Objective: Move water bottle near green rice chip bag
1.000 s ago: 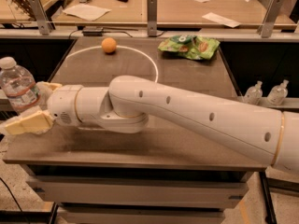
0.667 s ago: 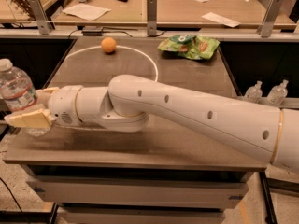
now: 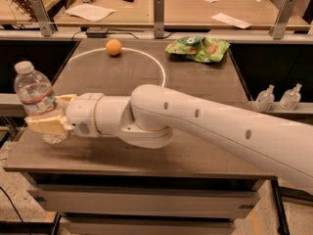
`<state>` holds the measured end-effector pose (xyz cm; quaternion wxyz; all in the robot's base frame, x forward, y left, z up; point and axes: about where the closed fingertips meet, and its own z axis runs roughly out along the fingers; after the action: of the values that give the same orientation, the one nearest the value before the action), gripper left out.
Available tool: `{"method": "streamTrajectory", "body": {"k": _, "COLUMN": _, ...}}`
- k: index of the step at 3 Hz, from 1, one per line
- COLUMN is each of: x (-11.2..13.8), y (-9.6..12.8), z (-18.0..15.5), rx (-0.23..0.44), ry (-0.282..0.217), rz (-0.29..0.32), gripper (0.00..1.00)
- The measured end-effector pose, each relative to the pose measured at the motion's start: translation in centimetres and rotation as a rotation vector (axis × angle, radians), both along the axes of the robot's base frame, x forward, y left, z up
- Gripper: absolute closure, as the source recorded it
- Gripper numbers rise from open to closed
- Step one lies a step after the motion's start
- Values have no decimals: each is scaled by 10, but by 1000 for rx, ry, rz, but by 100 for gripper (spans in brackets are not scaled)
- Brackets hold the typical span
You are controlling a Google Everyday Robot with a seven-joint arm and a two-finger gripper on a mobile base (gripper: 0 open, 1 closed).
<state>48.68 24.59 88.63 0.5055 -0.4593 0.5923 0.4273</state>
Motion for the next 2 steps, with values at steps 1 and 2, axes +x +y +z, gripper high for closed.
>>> {"method": "streamTrajectory", "body": {"k": 1, "x": 0, "y": -49, "z": -2, "rx": -26, "ry": -6, "rz": -131, "gripper": 100}}
{"method": "streamTrajectory", "body": {"k": 2, "x": 4, "y": -102, "z": -8, "rx": -69, "ry": -2, "rz": -322, "gripper": 100}}
